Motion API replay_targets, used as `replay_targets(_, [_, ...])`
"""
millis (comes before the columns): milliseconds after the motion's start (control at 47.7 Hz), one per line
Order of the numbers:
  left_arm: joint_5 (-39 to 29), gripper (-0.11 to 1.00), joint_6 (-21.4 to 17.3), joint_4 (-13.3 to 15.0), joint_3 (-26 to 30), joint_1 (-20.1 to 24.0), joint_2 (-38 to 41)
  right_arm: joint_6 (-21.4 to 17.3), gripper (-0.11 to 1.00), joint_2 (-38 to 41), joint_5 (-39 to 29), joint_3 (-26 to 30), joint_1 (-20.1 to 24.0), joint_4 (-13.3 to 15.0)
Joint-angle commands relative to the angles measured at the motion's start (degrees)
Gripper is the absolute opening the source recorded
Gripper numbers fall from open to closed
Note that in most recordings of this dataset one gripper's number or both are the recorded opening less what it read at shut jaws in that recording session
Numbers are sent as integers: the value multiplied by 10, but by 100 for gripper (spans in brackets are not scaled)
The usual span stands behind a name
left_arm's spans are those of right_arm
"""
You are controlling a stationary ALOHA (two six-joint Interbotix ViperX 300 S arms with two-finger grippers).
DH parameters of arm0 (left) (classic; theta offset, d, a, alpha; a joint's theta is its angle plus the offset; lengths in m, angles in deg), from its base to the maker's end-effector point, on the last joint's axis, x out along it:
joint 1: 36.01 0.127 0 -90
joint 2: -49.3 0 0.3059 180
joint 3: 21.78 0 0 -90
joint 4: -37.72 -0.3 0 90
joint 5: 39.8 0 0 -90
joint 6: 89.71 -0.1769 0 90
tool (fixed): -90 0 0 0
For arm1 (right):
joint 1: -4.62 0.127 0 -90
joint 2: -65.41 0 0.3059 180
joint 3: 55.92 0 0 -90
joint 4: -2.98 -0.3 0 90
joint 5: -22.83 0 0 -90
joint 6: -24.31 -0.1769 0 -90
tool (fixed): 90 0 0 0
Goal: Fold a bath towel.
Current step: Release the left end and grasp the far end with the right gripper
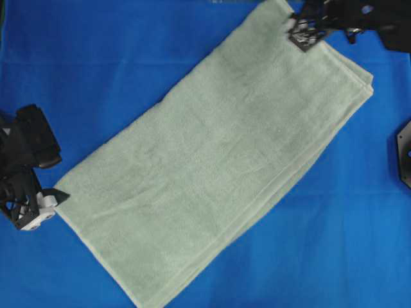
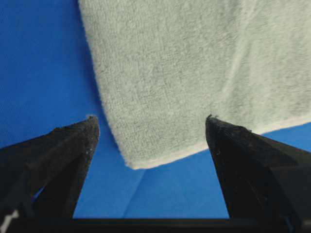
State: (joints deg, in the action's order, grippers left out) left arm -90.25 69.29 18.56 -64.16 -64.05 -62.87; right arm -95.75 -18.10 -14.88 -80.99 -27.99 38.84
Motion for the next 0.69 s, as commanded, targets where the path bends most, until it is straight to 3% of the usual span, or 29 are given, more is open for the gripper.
replay_targets(0, [1, 84, -10, -2, 11, 11, -12, 49, 64, -48, -42, -9, 2, -85])
replay_targets(105, [1, 84, -33, -2, 14, 25, -11, 121, 64, -94, -87, -33, 0, -182])
replay_targets(168, [4, 84, -44, -2, 16, 31, -10, 142, 64, -116, -98, -45, -1, -212])
replay_targets(398, [6, 84, -66, -2, 18, 38, -4, 133, 64, -138, -83, -75, -7, -216])
replay_targets(671, [8, 84, -66, -2, 18, 39, -3, 137, 64, -69, -7, -90, -14, -214])
